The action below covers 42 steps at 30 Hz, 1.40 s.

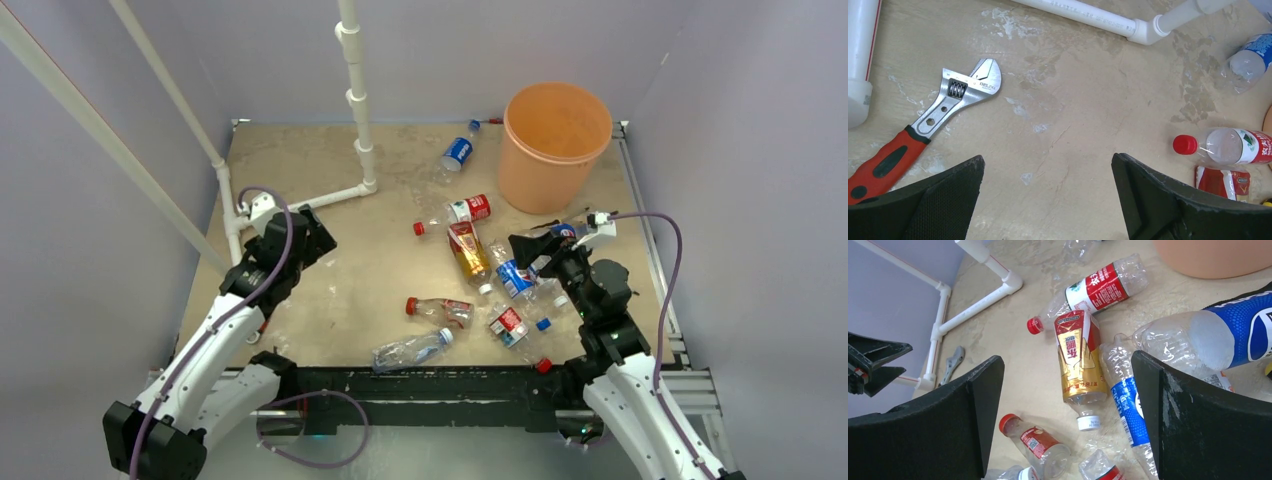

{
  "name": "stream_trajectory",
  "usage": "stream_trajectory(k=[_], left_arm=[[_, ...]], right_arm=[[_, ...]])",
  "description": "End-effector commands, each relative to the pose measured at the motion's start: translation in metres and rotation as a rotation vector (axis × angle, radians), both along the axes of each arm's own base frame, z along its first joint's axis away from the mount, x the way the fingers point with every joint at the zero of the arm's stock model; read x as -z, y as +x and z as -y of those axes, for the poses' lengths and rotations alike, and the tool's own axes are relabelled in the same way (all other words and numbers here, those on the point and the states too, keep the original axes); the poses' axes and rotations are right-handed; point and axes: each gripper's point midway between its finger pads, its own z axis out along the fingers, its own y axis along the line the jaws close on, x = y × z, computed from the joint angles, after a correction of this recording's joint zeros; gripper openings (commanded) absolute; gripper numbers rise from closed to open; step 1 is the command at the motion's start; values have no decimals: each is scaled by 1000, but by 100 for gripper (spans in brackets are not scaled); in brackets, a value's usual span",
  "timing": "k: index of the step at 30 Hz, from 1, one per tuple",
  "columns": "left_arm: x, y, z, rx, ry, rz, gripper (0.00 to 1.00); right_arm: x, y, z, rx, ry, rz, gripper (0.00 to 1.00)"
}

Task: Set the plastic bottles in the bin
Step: Pick up the plastic bottle at the center of the board.

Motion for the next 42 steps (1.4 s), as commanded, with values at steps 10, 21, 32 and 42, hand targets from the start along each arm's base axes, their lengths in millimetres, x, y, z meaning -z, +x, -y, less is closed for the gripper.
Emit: stream_trajectory(k=[10, 21, 32, 42], left_arm=[[-13, -1, 36, 217, -49, 106, 99], [-3, -17, 78, 301, 57, 79, 99], [39, -50, 100, 390, 77, -22, 92], [44, -57, 115, 410, -82, 29, 92]], right_arm=[[-26, 9, -14, -76, -75, 52, 95], [-5, 6, -92, -100, -181, -65, 92], [43, -23, -116, -162, -197, -191, 94], [-5, -22, -25, 242, -124, -195, 99]])
